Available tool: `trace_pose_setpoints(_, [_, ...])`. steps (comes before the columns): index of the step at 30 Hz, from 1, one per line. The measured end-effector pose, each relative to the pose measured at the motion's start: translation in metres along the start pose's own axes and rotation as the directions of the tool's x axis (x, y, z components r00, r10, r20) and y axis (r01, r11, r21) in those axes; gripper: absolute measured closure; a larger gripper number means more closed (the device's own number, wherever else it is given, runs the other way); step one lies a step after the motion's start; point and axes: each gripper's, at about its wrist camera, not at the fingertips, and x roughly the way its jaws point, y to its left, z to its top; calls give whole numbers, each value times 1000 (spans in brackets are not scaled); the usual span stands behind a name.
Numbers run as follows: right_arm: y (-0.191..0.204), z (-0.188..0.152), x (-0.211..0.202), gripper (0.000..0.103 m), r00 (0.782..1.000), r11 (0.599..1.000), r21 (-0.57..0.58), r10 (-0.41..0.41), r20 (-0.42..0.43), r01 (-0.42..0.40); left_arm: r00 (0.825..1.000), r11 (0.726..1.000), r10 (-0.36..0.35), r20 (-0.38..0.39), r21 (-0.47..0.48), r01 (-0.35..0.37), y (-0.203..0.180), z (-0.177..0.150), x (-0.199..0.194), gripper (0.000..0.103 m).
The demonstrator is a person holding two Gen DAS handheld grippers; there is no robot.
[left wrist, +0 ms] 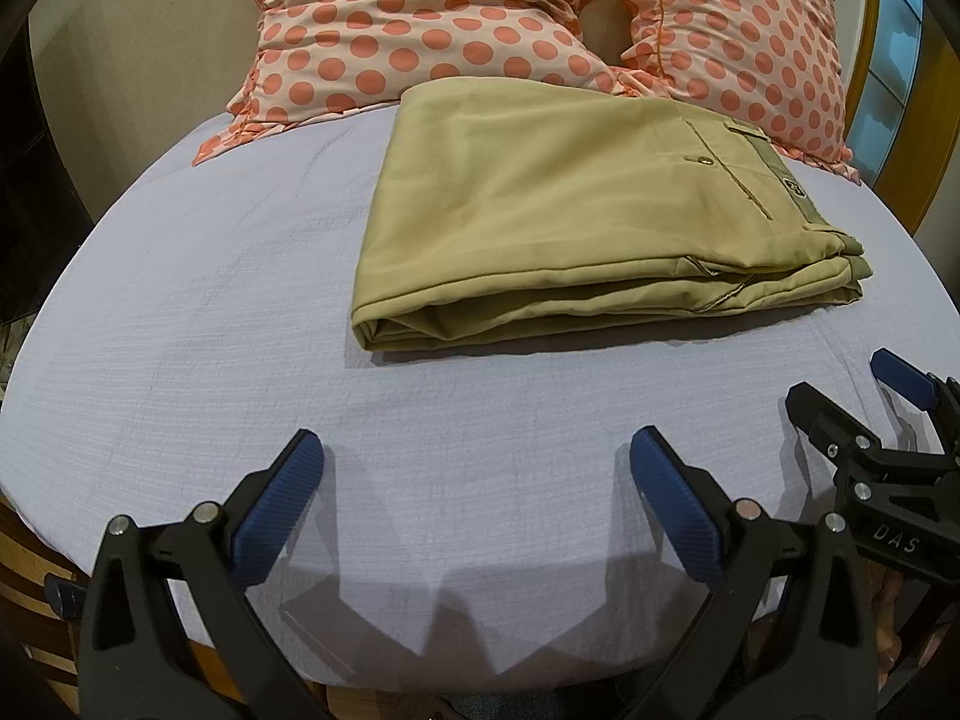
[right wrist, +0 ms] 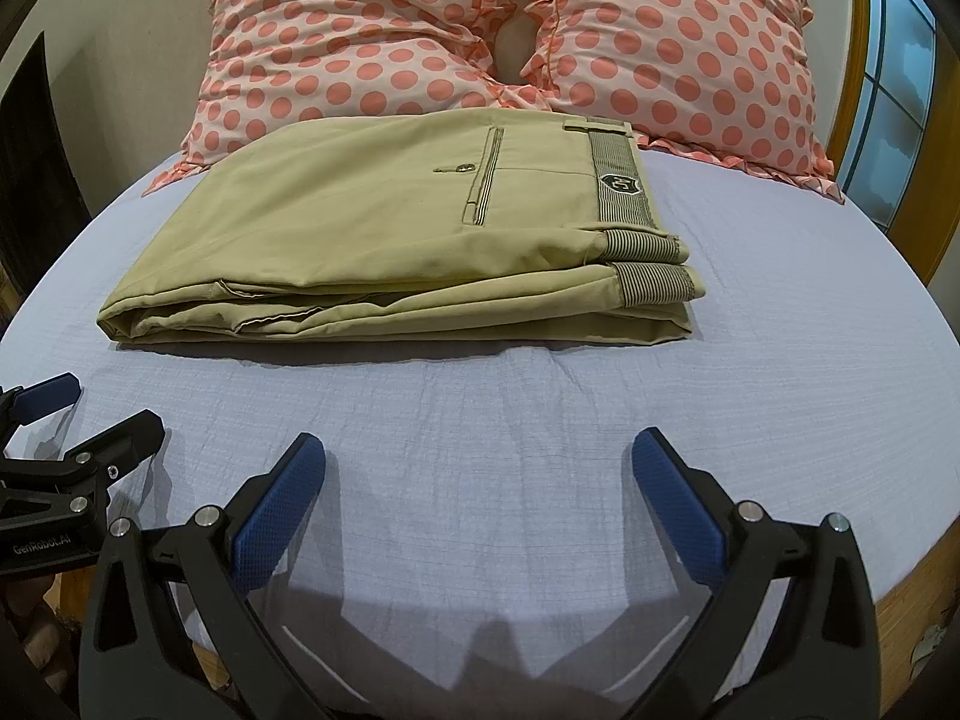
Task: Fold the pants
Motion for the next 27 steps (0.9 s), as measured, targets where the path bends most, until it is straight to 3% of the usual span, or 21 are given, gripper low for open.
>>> trace_pose_setpoints(27, [-1, 0, 0, 1, 1000, 1000, -2, 2, 1, -2, 1000, 1000, 3, -22, 3, -3, -1, 3, 3, 2])
